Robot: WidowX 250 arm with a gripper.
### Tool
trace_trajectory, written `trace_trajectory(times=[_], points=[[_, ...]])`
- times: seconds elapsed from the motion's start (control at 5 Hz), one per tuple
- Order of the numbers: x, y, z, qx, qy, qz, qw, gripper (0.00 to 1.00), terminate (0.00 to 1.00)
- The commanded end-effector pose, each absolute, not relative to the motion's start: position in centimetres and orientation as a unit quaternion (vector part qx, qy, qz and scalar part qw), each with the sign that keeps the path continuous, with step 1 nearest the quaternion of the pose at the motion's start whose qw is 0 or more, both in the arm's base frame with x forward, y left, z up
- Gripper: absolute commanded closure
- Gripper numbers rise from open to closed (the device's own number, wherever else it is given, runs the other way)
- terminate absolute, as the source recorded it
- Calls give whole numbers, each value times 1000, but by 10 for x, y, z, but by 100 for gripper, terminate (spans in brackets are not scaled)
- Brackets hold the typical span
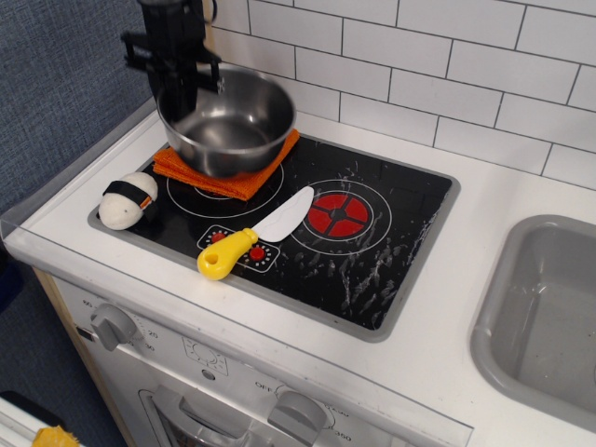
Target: Put the silver pan on the orange rag.
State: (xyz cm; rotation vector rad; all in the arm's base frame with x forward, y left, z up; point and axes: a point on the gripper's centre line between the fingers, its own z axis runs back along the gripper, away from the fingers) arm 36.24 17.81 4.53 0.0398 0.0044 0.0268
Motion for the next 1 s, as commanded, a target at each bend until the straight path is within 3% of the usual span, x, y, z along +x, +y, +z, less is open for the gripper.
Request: trace_trajectory(times=[0.0, 0.6, 0.8], points=[[375, 180, 62, 28, -35, 26, 999, 0, 0], [371, 170, 112, 68, -67, -11, 995, 0, 0], [368, 163, 128, 43, -62, -15, 997, 0, 0]])
